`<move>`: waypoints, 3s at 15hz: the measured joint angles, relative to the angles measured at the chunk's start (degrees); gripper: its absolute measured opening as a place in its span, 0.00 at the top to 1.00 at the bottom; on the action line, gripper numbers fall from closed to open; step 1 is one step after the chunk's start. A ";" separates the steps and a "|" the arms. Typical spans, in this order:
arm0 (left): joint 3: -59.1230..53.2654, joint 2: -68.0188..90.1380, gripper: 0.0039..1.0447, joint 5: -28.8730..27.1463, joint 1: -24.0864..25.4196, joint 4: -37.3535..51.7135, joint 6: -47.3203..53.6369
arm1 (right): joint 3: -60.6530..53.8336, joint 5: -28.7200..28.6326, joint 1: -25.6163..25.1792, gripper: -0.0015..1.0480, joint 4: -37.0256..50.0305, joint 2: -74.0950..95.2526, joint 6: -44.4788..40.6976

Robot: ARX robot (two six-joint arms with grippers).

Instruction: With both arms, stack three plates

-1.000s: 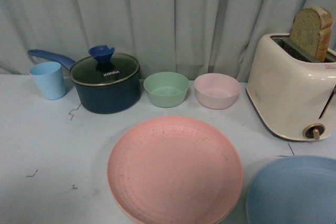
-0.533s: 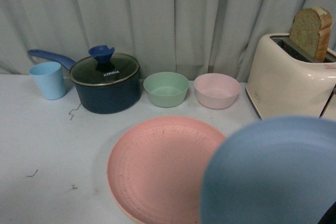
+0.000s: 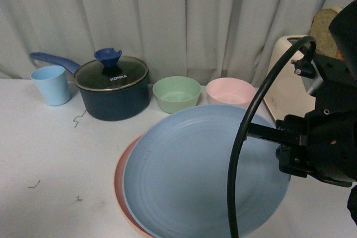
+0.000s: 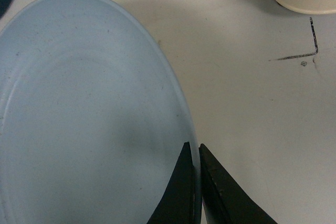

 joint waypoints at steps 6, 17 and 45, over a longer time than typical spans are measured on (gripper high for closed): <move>0.00 0.00 0.06 0.02 0.00 0.00 0.00 | 0.70 0.39 0.35 0.97 0.26 1.44 1.01; 0.00 0.00 0.06 0.00 0.00 0.02 0.02 | 2.05 0.50 1.22 0.97 0.28 3.85 3.54; 0.00 0.00 0.06 0.00 0.07 0.00 0.00 | -38.34 -7.87 -23.30 0.98 -4.02 -91.69 -30.18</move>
